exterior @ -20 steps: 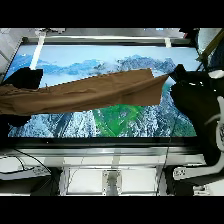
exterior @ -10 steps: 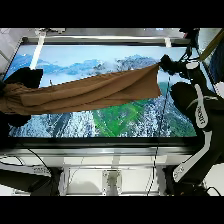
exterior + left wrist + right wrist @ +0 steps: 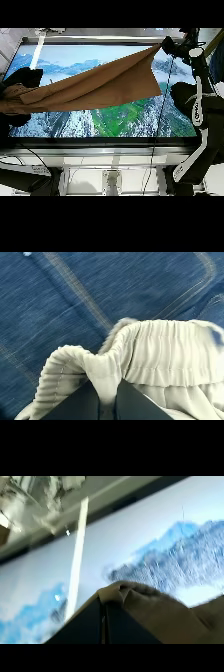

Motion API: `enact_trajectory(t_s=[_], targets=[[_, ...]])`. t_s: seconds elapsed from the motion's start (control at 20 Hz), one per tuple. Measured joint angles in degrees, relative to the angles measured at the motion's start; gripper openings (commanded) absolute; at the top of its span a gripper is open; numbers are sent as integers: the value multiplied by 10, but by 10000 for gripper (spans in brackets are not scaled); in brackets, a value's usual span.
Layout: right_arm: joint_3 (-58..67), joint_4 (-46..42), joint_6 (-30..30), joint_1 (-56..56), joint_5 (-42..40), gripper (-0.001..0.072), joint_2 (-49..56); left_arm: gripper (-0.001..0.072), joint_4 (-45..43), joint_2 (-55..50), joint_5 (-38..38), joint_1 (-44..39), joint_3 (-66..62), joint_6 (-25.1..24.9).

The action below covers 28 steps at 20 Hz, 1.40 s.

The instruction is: Fold the clothes and pants, and hang the long-sleeved shirts on hangers.

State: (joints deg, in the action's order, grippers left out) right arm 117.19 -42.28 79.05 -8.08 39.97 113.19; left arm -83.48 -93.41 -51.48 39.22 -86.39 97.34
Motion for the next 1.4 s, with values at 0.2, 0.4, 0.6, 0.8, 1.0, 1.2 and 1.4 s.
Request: enact_trajectory(t_s=[0.2, 0.4, 0.6, 0.8, 1.0, 1.2, 1.4], targets=[[-70, -104, 19, -1, 104, 4, 0, 31, -61, 0, -61, 13, 0, 0], [-123, -202, 73, -15, 169, 4, -2, 31, -92, 0, -90, 17, 0, 0], [-126, -240, 102, -31, 202, 4, -16, 32, -101, 0, -99, 15, 0, 0], [-116, -261, 110, -34, 250, 49, -18, 34, -104, 0, -92, 8, 0, 0], [-113, -271, 113, -34, 310, 481, -10, 531, -103, 0, -69, -13, 0, 0], [-78, -269, 115, -35, 356, 482, -8, 531, -98, 8, -52, -37, -16, 0], [-14, -277, 114, -35, 353, 448, -8, 531, -96, 59, -40, -63, -40, -1]])
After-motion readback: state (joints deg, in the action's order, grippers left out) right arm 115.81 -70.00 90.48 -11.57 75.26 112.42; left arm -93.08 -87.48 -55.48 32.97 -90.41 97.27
